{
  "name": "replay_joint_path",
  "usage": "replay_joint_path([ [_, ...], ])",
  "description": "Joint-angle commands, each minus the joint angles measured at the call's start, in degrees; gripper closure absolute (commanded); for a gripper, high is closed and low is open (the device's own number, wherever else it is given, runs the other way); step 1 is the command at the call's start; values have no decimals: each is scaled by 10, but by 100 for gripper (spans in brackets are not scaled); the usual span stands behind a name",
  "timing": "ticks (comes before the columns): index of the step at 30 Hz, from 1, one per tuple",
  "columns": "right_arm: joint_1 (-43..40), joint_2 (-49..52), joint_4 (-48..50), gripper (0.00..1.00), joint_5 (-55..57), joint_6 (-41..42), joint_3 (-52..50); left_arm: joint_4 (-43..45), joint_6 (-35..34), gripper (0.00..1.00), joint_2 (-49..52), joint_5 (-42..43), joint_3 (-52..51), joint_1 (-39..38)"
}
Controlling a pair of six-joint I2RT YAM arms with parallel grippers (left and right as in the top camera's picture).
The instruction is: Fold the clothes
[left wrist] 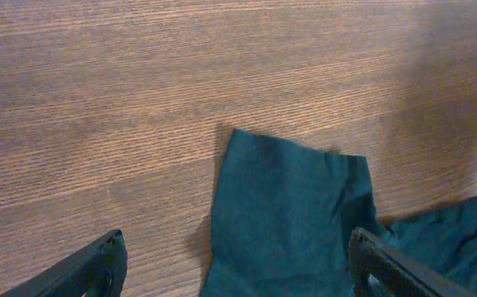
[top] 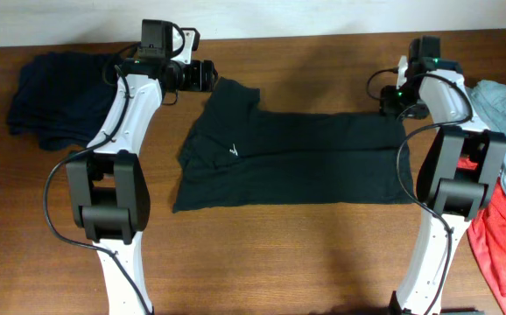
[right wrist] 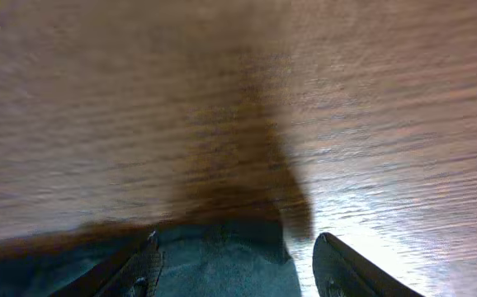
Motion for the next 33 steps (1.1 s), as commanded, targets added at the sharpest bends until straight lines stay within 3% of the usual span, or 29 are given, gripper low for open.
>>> replay_joint_path([
  [1,-2,18,5,36,-1,0,-20,1,9,15,6,-4,5,-2],
  [6,-2,22,6,46,-2,0,-21,1,9,15,6,-4,5,-3],
  [7,-2,22,7,49,-2,0,-21,2,9,18,6,-4,5,-4],
  [10,-2,22,5,55,-2,0,-21,6,9,44,6,-4,5,-9],
  [12,-2,22,5,59,-2,0,-21,13,9,48,7,-4,5,-14],
  [20,-2,22,0,64,-1,0,-21,53,9,47,34,-4,5,-40],
  [23,-2,22,0,64,-1,0,-21,65,9,37,51,-4,5,-47],
  [33,-2,22,0,64,-1,0,-21,106,9,29,105,-50,5,-50],
])
